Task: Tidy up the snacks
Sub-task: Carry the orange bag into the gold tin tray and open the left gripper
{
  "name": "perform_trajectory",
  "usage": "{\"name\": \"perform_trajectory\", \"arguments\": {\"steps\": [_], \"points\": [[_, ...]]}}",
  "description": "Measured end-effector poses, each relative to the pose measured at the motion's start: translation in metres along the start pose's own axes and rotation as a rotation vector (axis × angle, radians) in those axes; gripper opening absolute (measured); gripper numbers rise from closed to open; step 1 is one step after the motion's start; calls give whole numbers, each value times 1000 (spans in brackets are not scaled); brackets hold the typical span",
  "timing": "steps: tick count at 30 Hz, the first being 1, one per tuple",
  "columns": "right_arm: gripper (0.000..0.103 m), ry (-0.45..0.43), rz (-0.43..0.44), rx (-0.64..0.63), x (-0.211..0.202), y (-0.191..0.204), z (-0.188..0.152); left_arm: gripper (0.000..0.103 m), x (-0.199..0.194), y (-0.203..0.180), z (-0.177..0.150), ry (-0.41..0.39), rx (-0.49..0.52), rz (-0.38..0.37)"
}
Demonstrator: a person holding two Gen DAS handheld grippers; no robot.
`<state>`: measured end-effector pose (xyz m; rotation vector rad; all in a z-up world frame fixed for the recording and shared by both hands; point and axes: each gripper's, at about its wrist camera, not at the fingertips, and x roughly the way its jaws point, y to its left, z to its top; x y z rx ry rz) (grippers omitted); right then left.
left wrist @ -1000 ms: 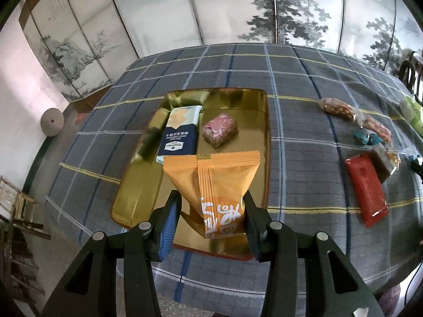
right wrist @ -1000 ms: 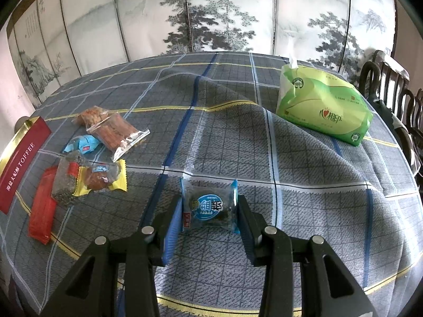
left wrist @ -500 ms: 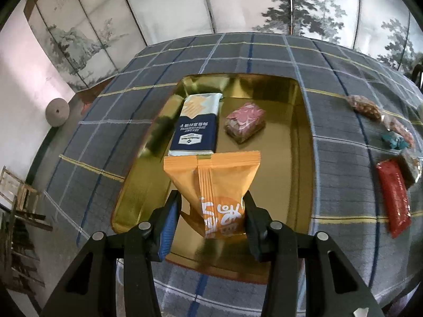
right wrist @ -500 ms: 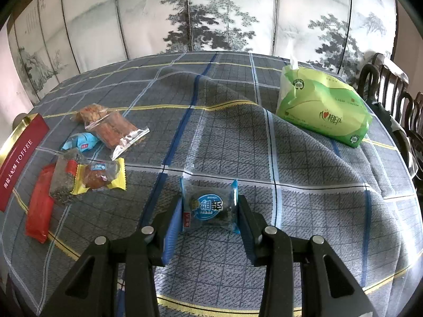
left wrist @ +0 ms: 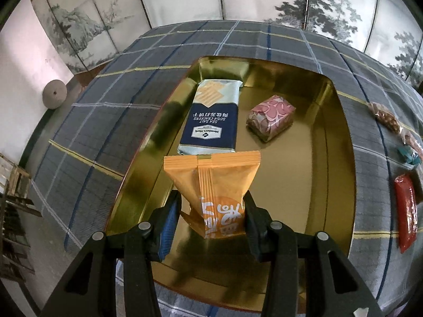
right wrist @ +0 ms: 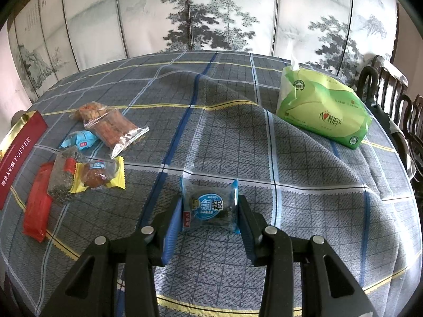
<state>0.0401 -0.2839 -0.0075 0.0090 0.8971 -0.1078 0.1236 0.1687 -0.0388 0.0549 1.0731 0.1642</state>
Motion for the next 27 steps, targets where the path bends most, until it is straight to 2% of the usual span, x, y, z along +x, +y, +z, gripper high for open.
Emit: {"name": "perform_trajectory", "arguments": {"steps": [5, 12, 14, 19, 27], "points": [[41, 0, 0, 0, 0, 0, 0, 42, 3, 1, 1, 4, -5, 4], [41, 0, -1, 0, 0, 0, 0, 51, 4, 2, 0, -4, 10, 39], [41, 0, -2, 0, 0, 1, 0, 57, 2, 3, 0, -8, 9, 47], [41, 1, -7, -2, 0, 1, 1, 80, -12, 3, -1, -57, 15, 77], [41, -6, -17, -3, -2, -2, -2, 82, -45, -3, -14, -122, 46, 87]]}}
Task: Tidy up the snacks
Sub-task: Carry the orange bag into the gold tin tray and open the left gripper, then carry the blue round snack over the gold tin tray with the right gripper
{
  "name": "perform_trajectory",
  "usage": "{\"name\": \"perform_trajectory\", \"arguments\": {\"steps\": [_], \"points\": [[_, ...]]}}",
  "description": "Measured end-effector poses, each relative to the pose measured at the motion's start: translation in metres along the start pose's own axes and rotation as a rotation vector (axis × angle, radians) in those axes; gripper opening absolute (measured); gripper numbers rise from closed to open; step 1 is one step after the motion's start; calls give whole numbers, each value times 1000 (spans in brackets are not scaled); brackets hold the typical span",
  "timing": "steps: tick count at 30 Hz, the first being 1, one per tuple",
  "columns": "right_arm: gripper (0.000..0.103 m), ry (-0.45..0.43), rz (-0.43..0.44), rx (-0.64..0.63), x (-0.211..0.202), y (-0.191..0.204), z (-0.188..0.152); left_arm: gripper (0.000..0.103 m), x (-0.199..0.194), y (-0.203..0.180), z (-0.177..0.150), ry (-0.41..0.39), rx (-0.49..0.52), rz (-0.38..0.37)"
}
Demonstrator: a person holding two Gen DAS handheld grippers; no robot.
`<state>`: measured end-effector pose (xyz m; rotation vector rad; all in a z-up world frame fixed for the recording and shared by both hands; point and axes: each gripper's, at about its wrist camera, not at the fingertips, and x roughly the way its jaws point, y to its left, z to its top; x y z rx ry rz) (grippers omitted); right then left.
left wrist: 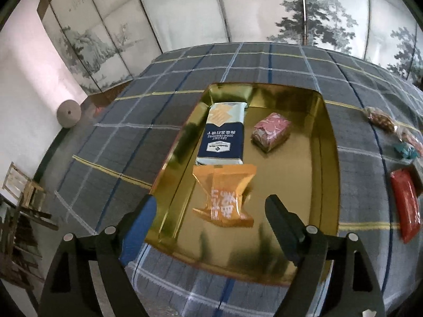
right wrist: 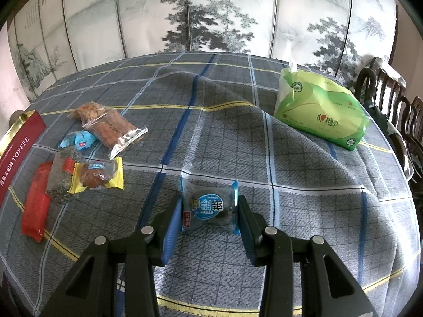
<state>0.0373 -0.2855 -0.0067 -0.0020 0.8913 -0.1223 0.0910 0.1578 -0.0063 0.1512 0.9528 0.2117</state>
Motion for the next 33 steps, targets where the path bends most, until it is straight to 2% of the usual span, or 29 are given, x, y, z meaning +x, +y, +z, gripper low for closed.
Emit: {"name": "perform_trajectory", "arguments": {"steps": [8, 14, 18, 23, 29, 32, 33], "points": [[41, -26, 25, 8, -11, 8, 4, 82, -22, -5, -11, -47, 30, 22], [41, -80, 103, -44, -37, 43, 27, 82, -29, -3, -17, -60, 23, -5], [41, -123, 178, -131, -55, 89, 45, 82, -34, 1, -21, -73, 14, -19], [41, -165, 311, -250, -77, 167, 66, 82, -45, 10, -24, -102, -7, -34], [41, -154, 472, -323, -82, 245, 84, 82, -60, 21, -25, -149, -27, -36], [41, -142, 514, -363, -76, 279, 88, 84, -69, 27, -23, -176, -39, -38], [41, -138, 523, -371, -75, 287, 89, 87, -71, 29, -23, -182, -43, -42]]}}
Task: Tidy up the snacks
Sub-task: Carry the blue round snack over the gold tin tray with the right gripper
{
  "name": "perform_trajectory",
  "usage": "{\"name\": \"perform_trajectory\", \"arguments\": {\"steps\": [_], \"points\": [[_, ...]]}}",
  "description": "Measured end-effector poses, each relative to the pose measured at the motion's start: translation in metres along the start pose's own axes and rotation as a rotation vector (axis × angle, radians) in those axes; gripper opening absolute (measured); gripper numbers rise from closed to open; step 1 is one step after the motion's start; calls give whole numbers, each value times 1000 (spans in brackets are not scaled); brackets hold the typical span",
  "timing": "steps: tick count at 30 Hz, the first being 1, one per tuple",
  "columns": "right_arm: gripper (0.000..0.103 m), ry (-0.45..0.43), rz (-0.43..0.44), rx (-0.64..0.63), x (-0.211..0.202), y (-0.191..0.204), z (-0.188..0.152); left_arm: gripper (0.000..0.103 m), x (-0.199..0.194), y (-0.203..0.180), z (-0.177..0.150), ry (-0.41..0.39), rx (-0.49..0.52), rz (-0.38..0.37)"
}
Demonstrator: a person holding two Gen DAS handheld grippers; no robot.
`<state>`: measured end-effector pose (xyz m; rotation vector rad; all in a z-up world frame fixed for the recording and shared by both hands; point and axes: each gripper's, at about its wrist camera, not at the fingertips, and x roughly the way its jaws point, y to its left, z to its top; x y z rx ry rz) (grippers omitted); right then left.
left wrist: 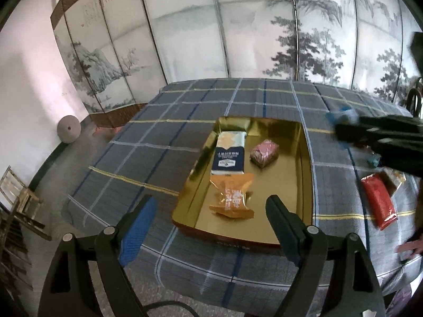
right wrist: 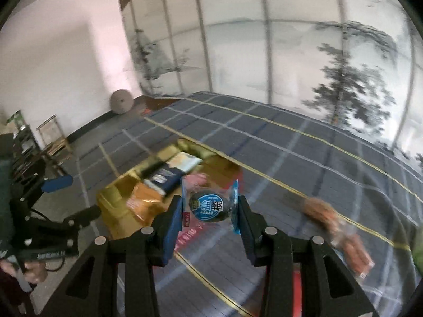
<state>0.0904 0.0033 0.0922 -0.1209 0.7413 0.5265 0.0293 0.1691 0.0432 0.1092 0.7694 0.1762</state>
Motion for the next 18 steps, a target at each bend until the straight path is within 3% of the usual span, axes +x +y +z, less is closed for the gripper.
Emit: {"name": "perform_trajectory", "arguments": {"steps": [8, 18], "points": [[41, 54, 52, -21, 53, 33, 21, 92, -12, 9, 6, -47, -7, 3], [41, 122, 47, -12, 93, 43, 22, 93, -5, 19, 4, -17, -36, -11]]}}
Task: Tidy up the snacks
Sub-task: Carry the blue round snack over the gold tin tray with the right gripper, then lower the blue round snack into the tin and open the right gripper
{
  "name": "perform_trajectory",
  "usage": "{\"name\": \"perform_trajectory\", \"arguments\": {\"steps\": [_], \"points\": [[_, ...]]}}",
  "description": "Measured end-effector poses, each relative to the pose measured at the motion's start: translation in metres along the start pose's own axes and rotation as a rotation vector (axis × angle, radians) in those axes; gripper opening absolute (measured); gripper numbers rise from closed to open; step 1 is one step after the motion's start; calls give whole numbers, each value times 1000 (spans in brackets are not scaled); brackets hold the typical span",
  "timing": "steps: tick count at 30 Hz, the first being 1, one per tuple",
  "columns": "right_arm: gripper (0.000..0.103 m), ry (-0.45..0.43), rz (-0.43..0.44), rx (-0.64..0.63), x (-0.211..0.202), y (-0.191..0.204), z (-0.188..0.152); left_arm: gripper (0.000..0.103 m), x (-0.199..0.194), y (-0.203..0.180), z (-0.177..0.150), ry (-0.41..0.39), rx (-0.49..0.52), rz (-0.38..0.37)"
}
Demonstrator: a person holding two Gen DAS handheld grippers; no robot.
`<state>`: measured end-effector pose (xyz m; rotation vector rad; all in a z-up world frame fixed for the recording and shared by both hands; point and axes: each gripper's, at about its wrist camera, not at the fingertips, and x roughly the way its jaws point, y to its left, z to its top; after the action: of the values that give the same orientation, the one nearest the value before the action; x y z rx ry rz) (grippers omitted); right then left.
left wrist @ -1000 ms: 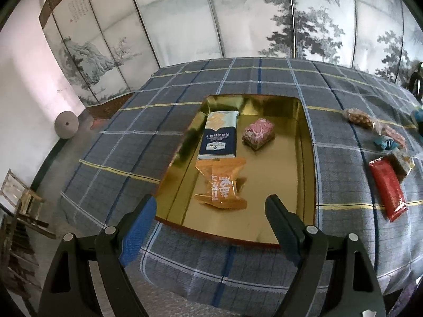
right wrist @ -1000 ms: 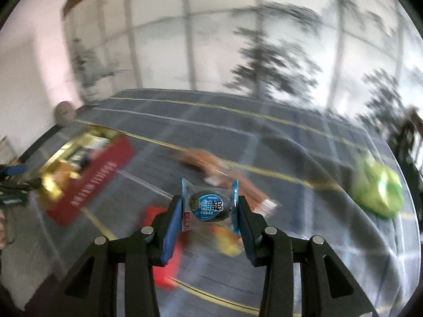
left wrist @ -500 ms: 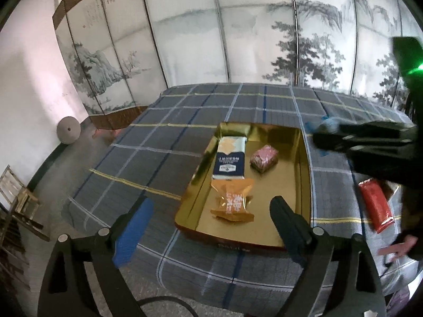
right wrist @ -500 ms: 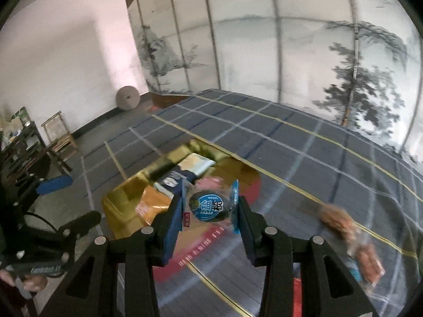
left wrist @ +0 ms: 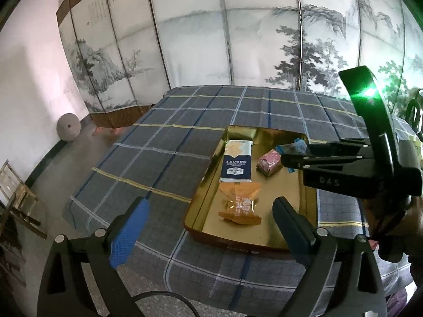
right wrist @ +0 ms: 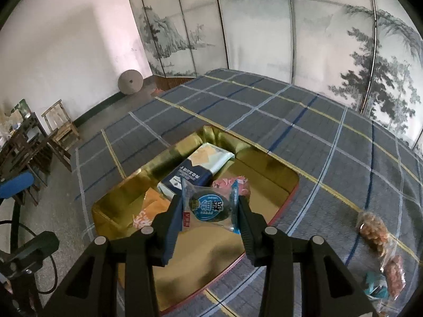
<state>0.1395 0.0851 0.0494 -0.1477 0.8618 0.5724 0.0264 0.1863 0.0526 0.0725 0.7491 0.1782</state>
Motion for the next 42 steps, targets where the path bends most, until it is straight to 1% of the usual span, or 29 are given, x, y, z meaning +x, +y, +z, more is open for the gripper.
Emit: {"name": "perform_trajectory", "arguments": {"steps": [8, 20, 23, 25, 26, 30, 35, 37, 39, 42], "points": [[41, 40, -12, 12, 19, -1, -2, 93, 7, 4, -4, 18, -4, 0], [41, 65, -29, 3, 35, 1, -1, 93, 16, 6, -6, 48, -10, -4], [42, 64, -30, 2, 36, 2, 0, 93, 18, 7, -6, 54, -12, -6], [46, 63, -33, 0, 36, 3, 0, 93, 19, 6, -6, 57, -14, -6], [46, 60, -36, 1, 36, 2, 1, 93, 19, 7, -6, 58, -14, -4], [46, 41, -24, 16, 33, 1, 3, 93, 20, 6, -7, 65, -14, -2], [48, 5, 12, 22, 24, 1, 6, 93, 21, 7, -6, 75, -19, -2], [51, 7, 23, 27, 24, 0, 7, 93, 19, 7, -6, 73, -21, 0], [51, 10, 16, 24, 25, 0, 8, 93, 20, 7, -6, 71, -19, 3], [52, 13, 43, 29, 24, -2, 8, 93, 20, 7, -6, 72, -20, 5]]}}
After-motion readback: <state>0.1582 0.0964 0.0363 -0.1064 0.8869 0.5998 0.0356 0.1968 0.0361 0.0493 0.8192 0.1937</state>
